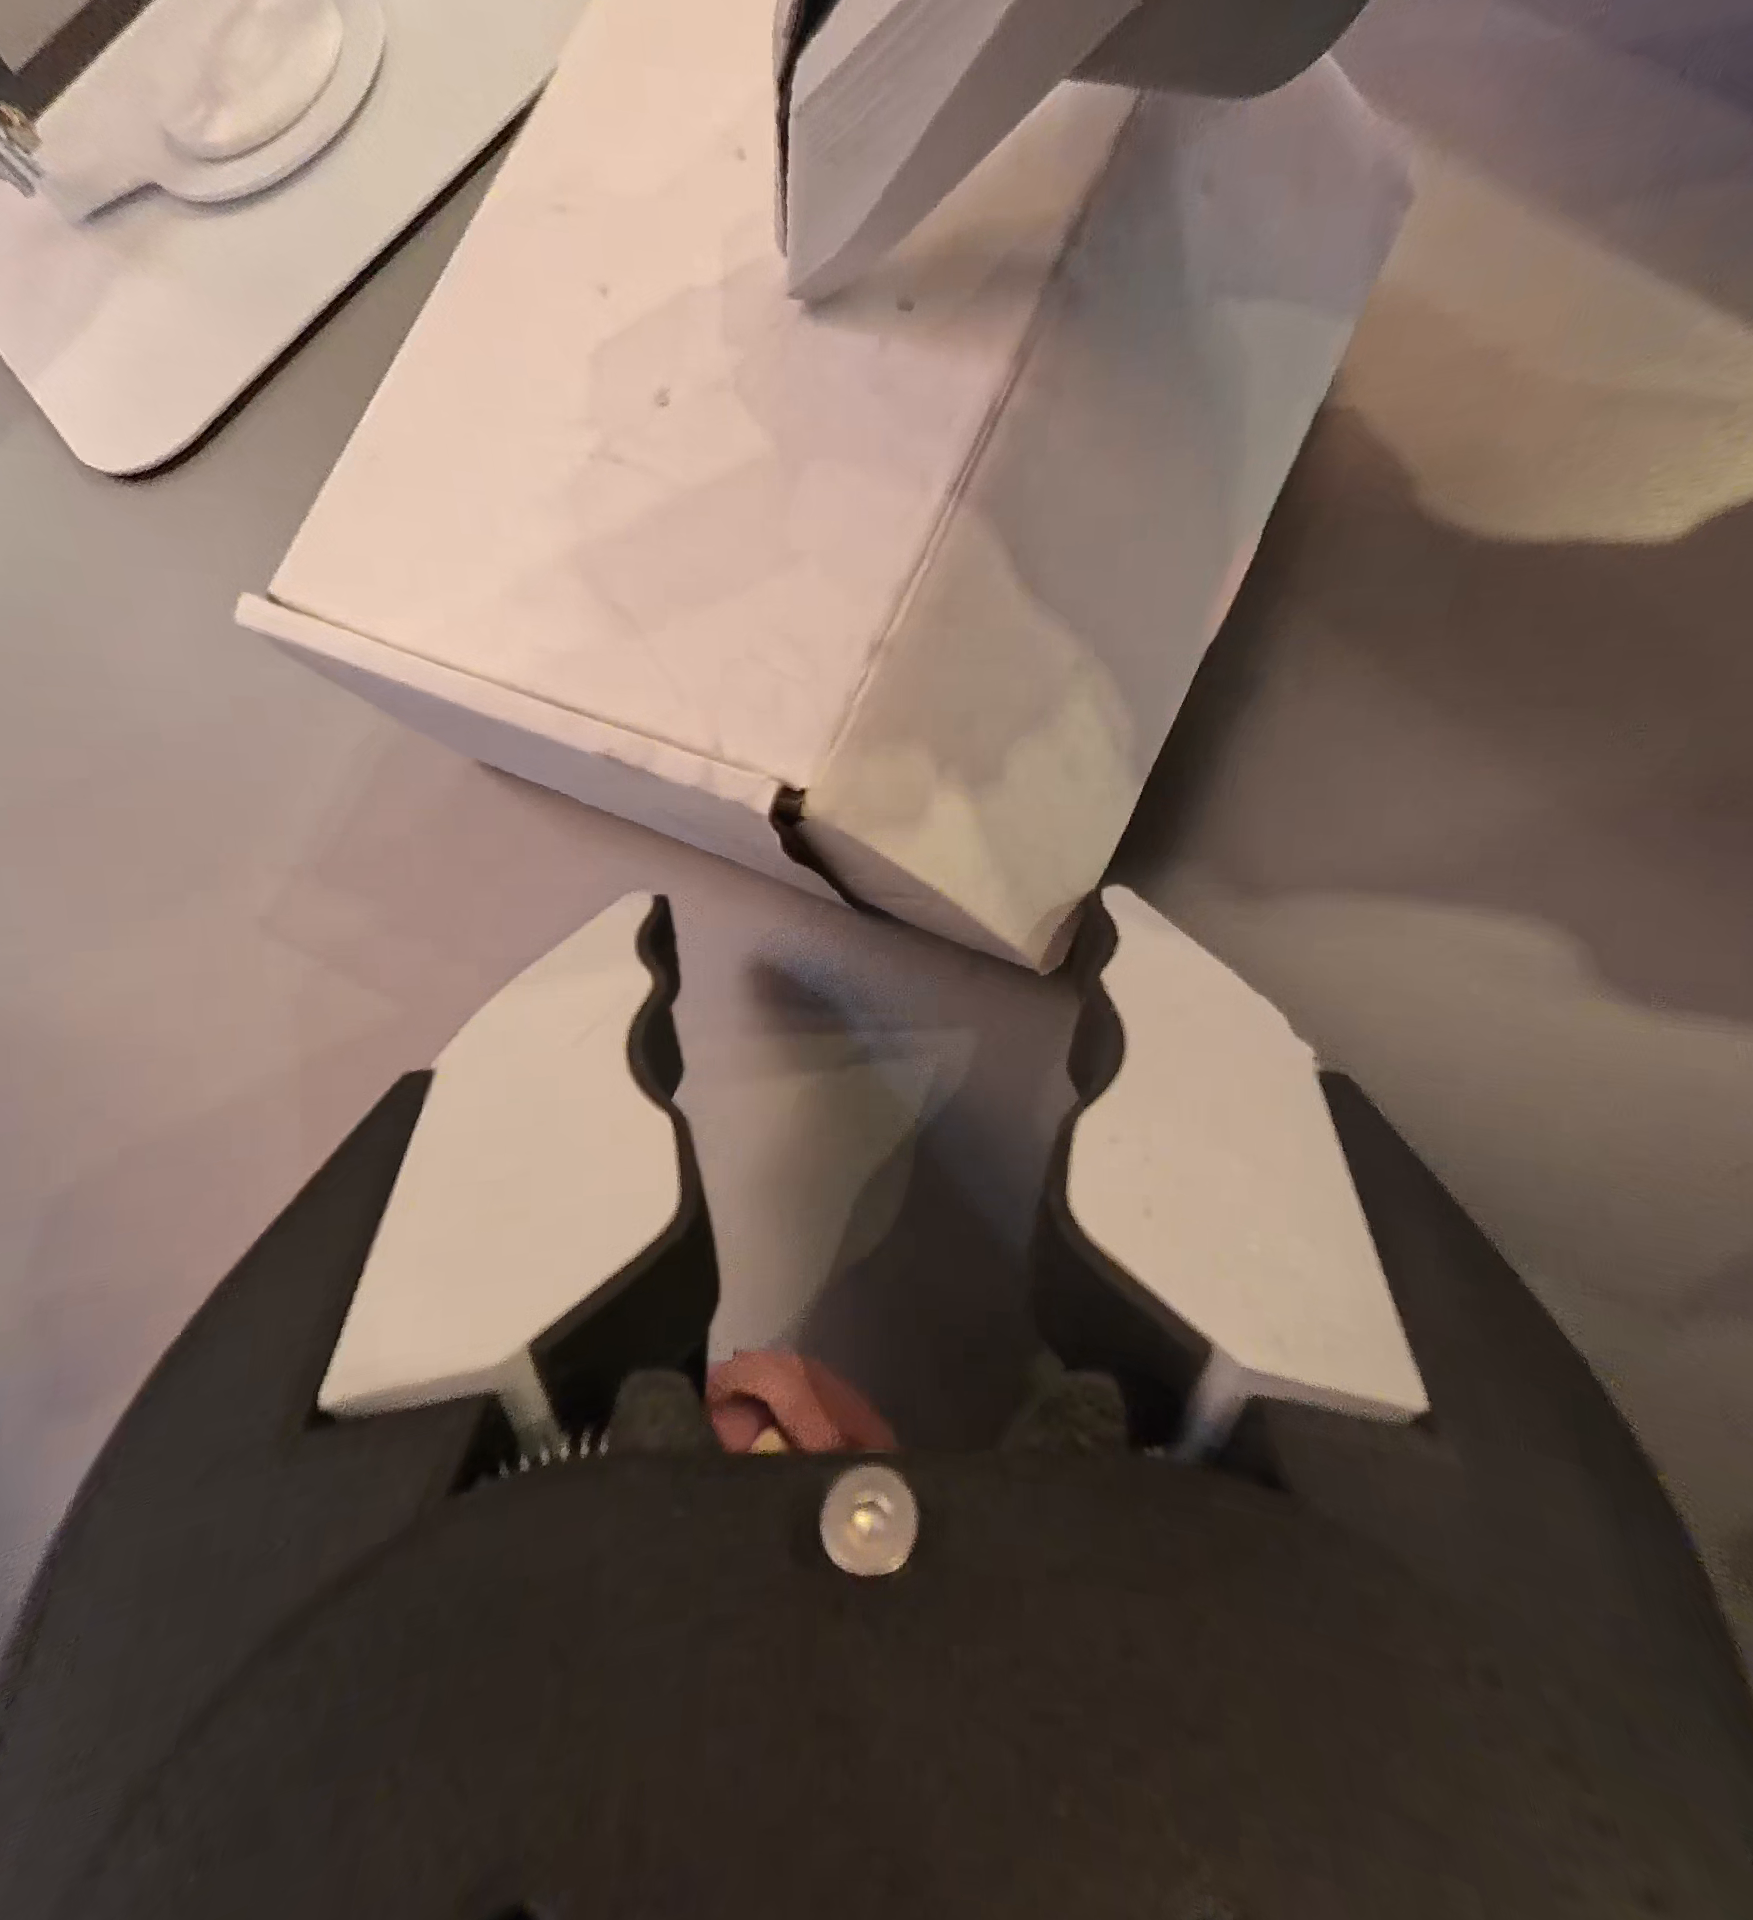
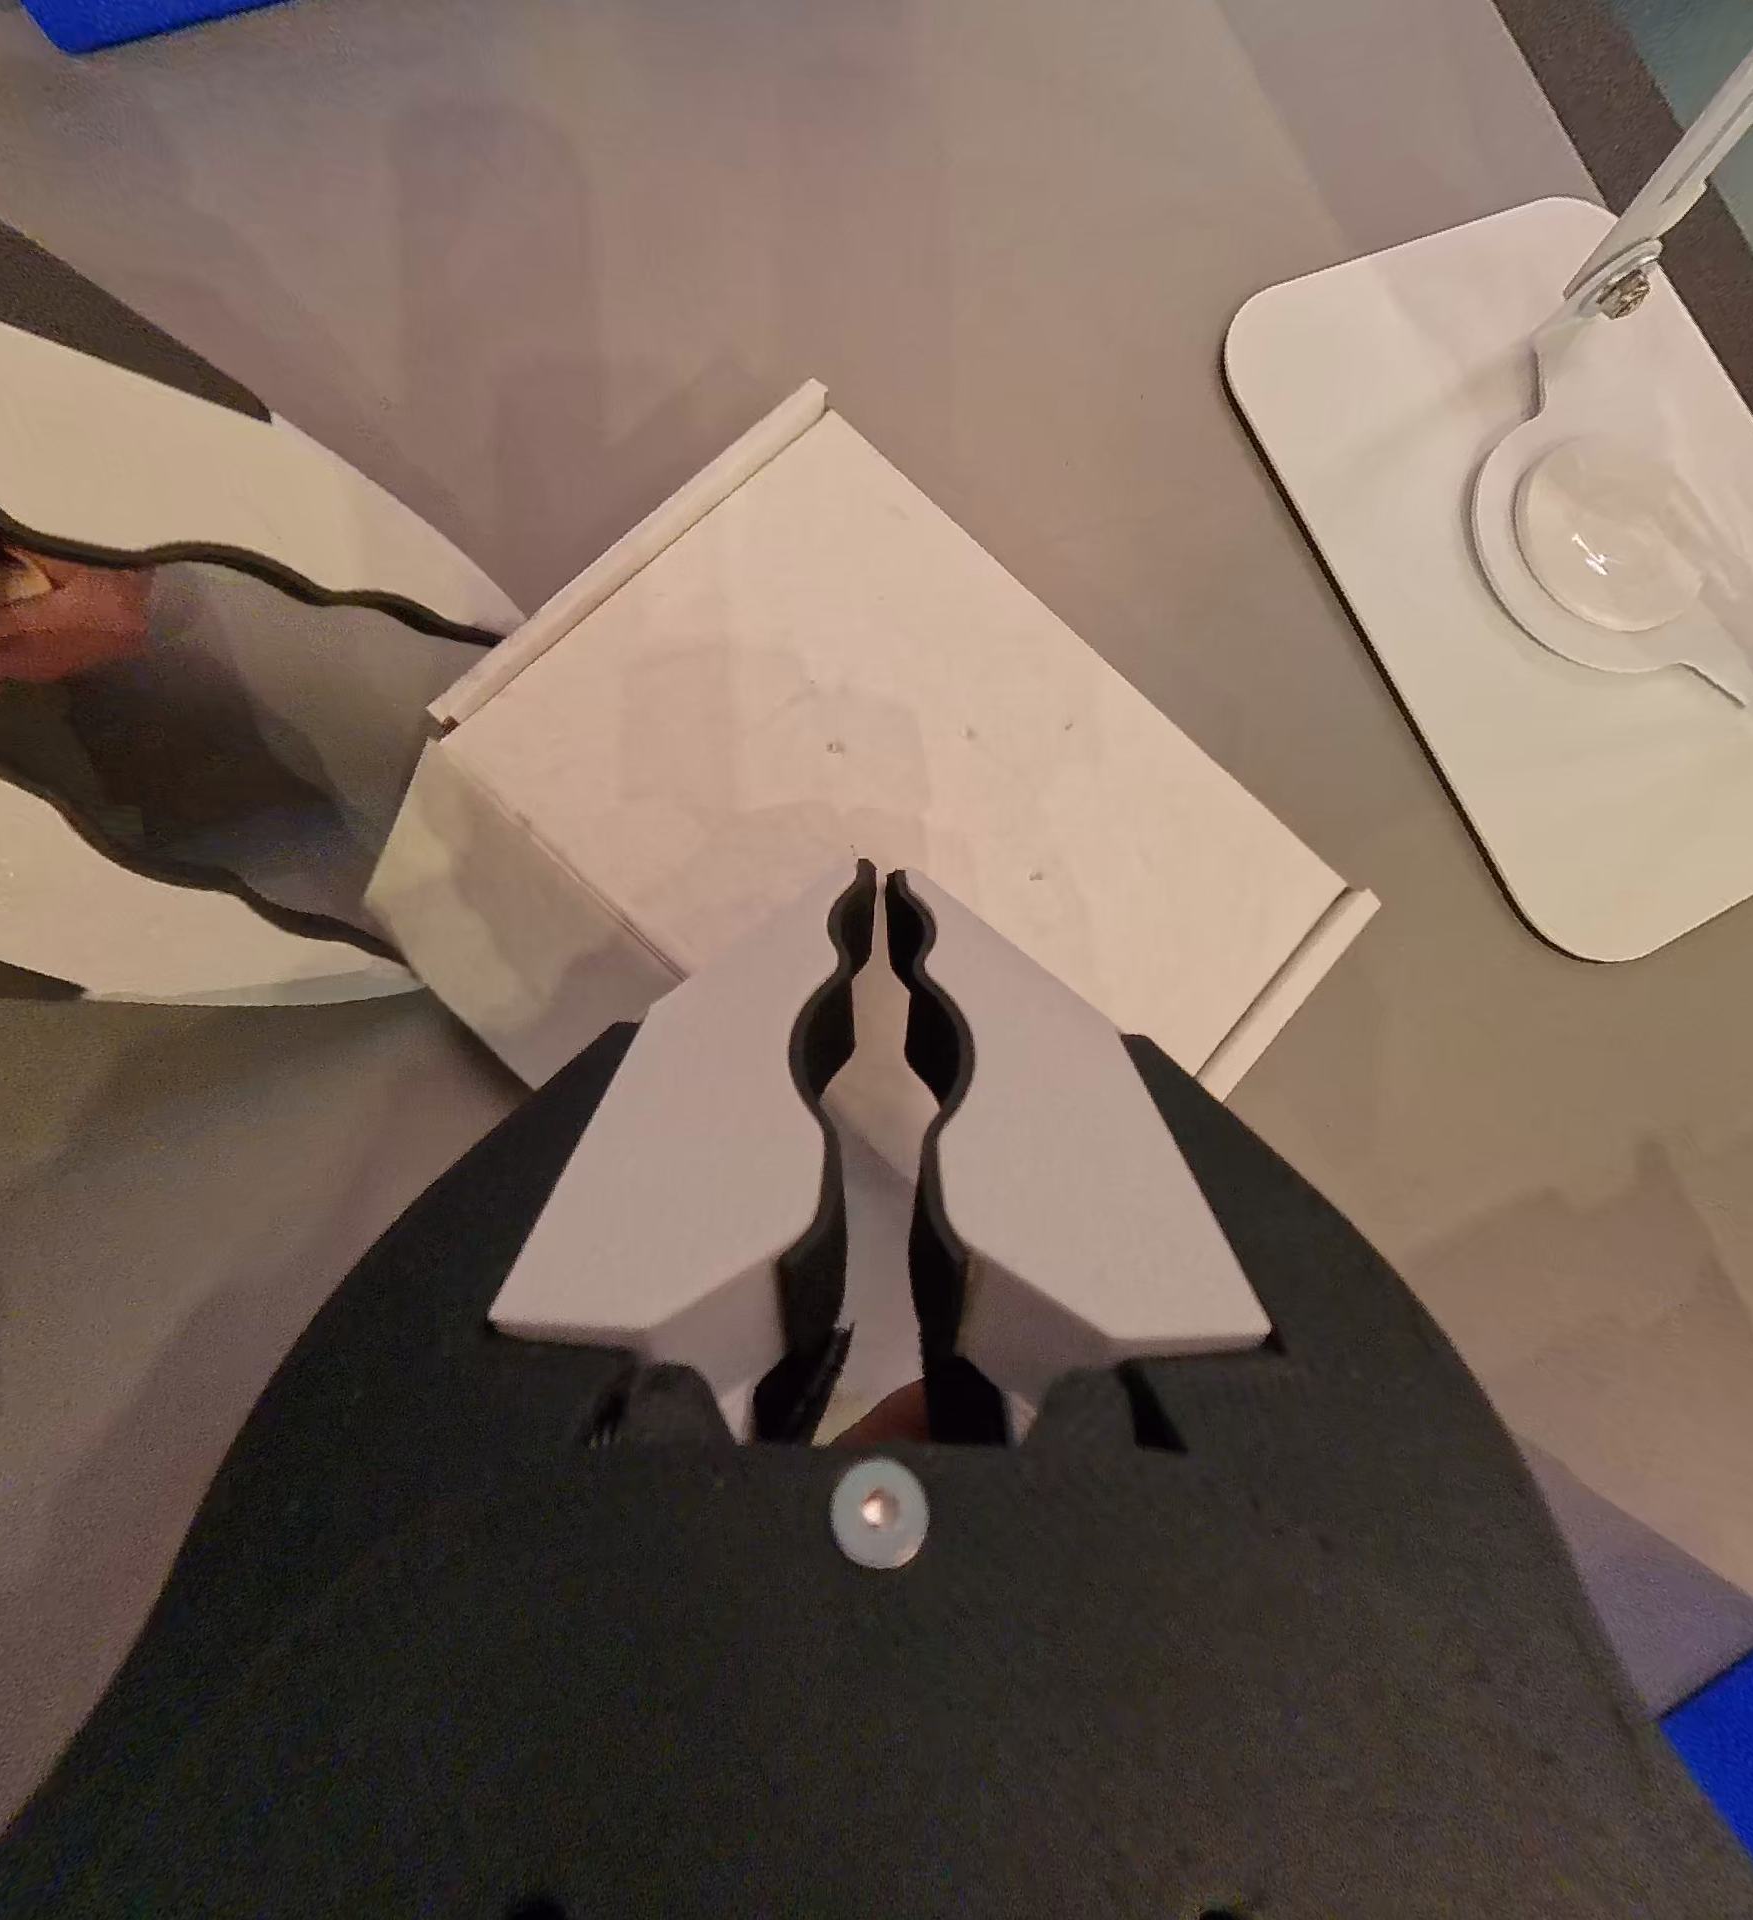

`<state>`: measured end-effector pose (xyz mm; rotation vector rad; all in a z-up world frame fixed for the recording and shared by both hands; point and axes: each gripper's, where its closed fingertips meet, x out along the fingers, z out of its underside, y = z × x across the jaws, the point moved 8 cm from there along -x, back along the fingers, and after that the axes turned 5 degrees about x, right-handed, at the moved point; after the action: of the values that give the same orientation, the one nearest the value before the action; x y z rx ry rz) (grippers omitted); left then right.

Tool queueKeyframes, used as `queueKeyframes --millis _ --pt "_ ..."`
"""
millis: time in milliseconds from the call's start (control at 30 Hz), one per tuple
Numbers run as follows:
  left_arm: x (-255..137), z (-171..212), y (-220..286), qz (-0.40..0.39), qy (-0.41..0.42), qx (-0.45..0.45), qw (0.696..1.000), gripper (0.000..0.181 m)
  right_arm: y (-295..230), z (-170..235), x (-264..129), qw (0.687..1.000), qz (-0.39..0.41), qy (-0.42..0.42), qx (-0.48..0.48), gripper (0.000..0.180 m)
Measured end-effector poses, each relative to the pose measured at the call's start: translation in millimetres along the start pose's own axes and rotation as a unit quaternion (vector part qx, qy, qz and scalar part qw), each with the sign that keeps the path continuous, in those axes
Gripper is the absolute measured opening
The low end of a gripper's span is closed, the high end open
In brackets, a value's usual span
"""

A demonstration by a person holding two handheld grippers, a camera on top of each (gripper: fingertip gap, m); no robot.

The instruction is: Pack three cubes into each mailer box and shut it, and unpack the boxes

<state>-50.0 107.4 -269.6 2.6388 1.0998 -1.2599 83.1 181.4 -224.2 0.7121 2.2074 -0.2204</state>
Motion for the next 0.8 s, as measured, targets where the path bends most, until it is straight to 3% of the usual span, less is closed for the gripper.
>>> queueKeyframes --millis 233,367,467,700,800 --pt "-23.7 -11.0 -12.3 0.027 0.058 0.061 0.996 0.09 -2.0 -0.1 -1.1 1.0 0.003 0.0 -0.002 0.0" --pt "-17.7 -8.8 -12.9 0.06 0.031 0.105 0.992 0.093 -2.4 0.8 -2.0 1.0 -0.001 0.002 0.004 0.0" --pt "-15.6 -5.4 -19.3 0.041 0.017 0.106 0.993 0.093 -3.0 2.0 -2.3 1.0 -0.001 0.006 0.006 0.0" --pt "-18.9 2.8 -0.9 0.121 0.016 -0.016 0.992 0.064 -2.7 2.0 -2.1 1.0 -0.002 0.006 0.007 0.0" --pt "-15.6 1.1 7.6 0.127 0.022 -0.017 0.991 0.061 -2.6 1.8 -2.1 1.0 -0.003 0.004 0.007 0.0"
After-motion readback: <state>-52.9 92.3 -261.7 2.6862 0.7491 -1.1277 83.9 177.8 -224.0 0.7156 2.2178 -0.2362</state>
